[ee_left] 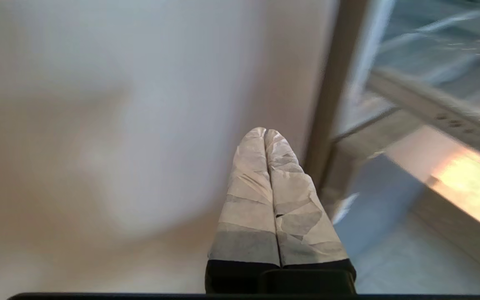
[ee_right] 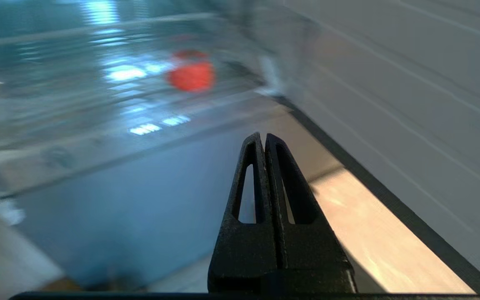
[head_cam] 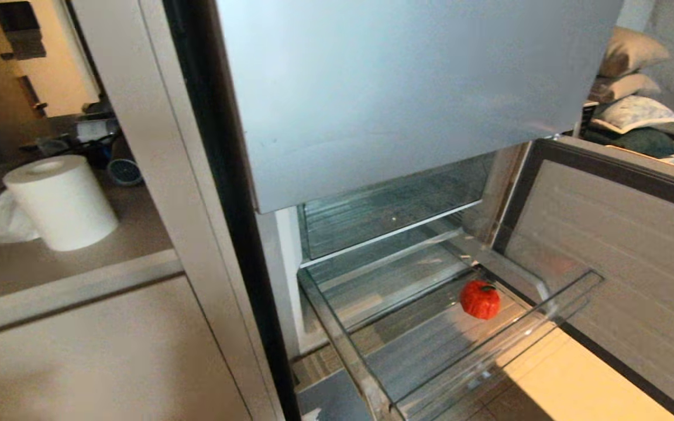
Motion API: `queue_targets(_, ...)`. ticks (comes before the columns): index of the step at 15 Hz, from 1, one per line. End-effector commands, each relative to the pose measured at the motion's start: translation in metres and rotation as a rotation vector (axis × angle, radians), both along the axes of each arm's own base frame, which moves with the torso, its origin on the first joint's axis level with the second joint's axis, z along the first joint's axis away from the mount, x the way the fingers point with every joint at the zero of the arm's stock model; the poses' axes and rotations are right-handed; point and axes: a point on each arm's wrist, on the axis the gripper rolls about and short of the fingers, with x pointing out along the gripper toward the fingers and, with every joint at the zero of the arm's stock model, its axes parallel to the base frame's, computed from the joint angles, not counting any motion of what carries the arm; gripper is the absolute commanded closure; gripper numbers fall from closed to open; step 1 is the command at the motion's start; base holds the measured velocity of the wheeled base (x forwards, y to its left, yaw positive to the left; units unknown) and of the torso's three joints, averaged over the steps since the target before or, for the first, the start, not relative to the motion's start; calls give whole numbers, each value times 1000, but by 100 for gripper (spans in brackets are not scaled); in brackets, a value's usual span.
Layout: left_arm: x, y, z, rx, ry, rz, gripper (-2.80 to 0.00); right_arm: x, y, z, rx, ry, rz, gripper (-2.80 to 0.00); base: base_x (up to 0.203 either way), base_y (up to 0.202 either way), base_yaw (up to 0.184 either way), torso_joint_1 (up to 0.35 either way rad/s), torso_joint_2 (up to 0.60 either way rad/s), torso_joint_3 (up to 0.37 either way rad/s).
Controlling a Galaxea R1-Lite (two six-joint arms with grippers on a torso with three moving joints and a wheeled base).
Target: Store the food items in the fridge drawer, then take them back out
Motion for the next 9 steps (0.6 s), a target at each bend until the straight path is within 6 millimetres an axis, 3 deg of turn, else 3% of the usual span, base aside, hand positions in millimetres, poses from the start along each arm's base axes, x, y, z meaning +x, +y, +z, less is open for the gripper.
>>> queue_targets(1, 0, 0, 0, 0, 1, 1, 0, 0, 0, 0, 0, 0, 4, 0, 0, -10, 174, -3, 4, 4)
queue_targets(4, 0, 0, 0, 0, 0, 1, 0, 0, 0, 0, -7, 0, 6, 0, 0, -7, 118, 0, 3, 0)
queue_targets(6, 0, 0, 0, 0, 0, 1, 0, 2, 0, 2, -45, 14, 10, 0, 0, 0, 0, 0, 0, 0)
queue_targets(9, 0, 0, 0, 0, 0, 1, 0, 19, 0, 33, -64, 104, -17, 0, 0, 0, 0, 0, 0, 0)
